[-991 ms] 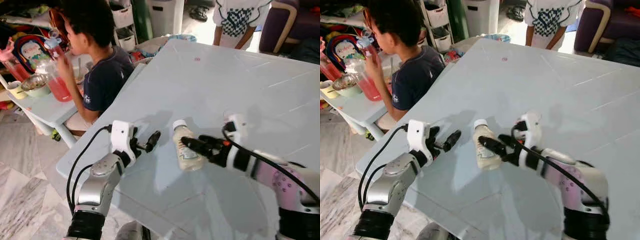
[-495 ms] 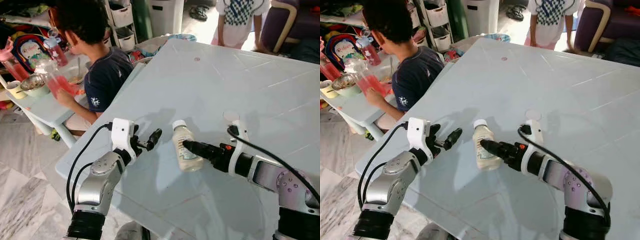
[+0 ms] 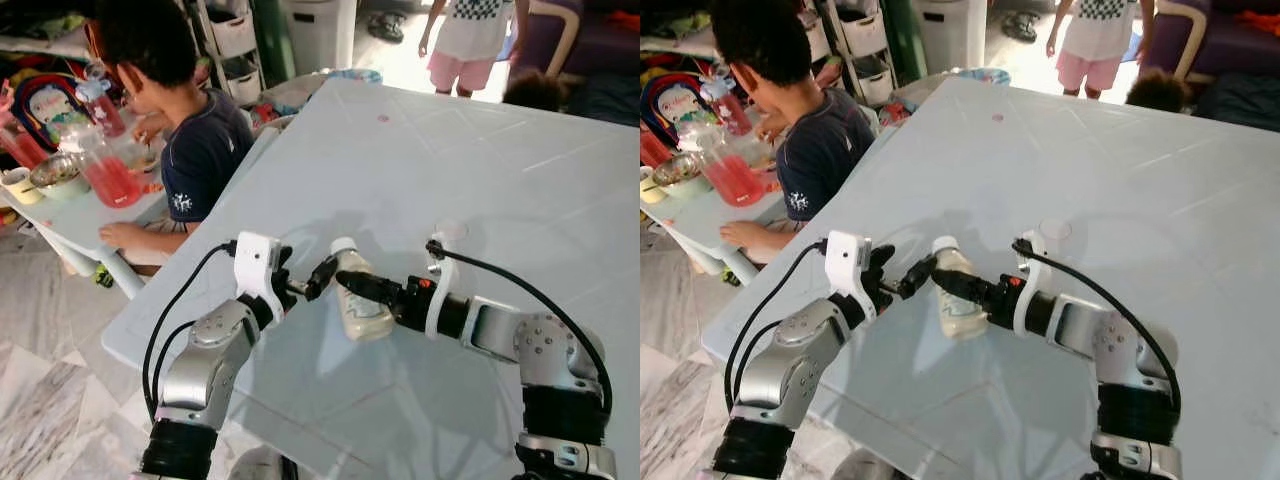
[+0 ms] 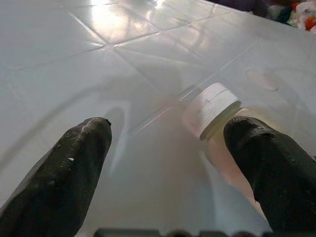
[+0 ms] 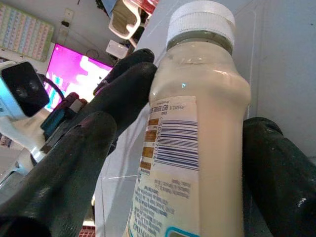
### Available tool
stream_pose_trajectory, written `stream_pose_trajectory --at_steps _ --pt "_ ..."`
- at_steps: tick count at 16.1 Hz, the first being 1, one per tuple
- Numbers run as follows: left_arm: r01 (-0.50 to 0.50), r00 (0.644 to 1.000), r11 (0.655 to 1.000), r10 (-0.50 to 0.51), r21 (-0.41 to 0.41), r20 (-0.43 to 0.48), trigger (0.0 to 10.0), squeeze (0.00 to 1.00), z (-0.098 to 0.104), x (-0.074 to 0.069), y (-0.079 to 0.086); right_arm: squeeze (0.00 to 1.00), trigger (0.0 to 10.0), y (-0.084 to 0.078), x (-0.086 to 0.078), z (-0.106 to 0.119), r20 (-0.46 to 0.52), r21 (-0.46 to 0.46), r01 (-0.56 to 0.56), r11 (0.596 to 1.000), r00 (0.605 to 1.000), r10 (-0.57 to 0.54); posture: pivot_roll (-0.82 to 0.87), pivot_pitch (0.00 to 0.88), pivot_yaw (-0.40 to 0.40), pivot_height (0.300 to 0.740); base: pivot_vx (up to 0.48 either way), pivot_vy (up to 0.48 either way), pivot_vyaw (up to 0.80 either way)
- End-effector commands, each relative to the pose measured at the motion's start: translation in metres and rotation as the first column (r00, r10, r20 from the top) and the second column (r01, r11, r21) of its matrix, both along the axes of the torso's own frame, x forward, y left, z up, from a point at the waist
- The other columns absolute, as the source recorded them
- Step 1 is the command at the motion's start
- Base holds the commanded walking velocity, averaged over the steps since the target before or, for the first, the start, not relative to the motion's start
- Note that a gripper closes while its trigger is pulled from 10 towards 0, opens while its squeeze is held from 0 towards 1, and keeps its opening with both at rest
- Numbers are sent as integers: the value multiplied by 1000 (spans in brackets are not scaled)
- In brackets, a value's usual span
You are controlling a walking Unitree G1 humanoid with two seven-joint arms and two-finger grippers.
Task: Restocking fridge
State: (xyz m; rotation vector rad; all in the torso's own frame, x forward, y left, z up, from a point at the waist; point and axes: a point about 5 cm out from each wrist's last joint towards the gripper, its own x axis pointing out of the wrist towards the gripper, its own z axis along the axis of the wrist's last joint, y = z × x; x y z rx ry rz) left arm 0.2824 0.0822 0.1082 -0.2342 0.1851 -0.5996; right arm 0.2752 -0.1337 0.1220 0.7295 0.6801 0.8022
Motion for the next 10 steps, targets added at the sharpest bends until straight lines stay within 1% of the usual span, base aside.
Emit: stream_pose_trajectory --at_steps 1,2,6,7,9,10 --pt "33 999 999 -33 3 -7 10000 0 0 -2 -7 0 0 18 2 -3 -12 8 -46 999 999 46 -31 71 80 740 0 0 0" --pt "38 999 999 -38 0 -8 10000 0 0 -3 -9 0 0 21 3 -2 -19 48 -53 997 998 54 -27 69 81 740 0 0 0" --pt "49 999 999 -49 0 -17 10000 0 -1 -4 -9 0 0 31 1 -2 14 106 -112 988 994 111 -24 67 84 740 0 0 0" --pt "47 999 999 -47 -1 -19 10000 0 -1 -4 -9 0 0 33 0 -3 36 107 -125 986 992 122 -24 67 84 740 0 0 0" --pt "47 999 999 -47 -11 -21 10000 0 0 -4 -11 0 0 37 -4 -8 47 75 -158 985 987 155 -23 67 83 740 0 0 0" --pt "49 999 999 -49 -13 -23 10000 0 -1 -5 -12 0 0 38 -5 -8 62 82 -168 982 985 163 -25 67 82 740 0 0 0"
